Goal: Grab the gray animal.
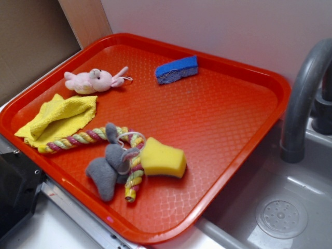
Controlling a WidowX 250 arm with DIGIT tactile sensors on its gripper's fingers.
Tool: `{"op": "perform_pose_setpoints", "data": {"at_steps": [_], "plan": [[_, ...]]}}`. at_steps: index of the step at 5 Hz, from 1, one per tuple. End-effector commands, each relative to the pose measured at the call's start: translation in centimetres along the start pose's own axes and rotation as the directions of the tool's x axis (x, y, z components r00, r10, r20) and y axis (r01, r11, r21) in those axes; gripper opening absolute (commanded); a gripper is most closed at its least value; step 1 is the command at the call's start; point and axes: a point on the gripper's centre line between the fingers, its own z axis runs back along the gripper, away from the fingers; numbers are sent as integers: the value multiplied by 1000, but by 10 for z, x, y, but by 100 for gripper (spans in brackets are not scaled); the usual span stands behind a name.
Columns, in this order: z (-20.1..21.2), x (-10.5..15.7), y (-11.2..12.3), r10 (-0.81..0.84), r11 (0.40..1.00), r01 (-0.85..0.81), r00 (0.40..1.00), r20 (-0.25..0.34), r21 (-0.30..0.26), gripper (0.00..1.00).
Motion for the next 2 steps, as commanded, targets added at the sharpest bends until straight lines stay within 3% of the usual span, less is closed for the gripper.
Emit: {"op": "perform_pose_setpoints", "data": {"at_steps": [1, 2], "plan": [[0, 0, 0, 0, 1000, 0, 1000, 0, 0, 100], [-31, 3, -6, 35, 998, -32, 997, 62, -51, 100]]}}
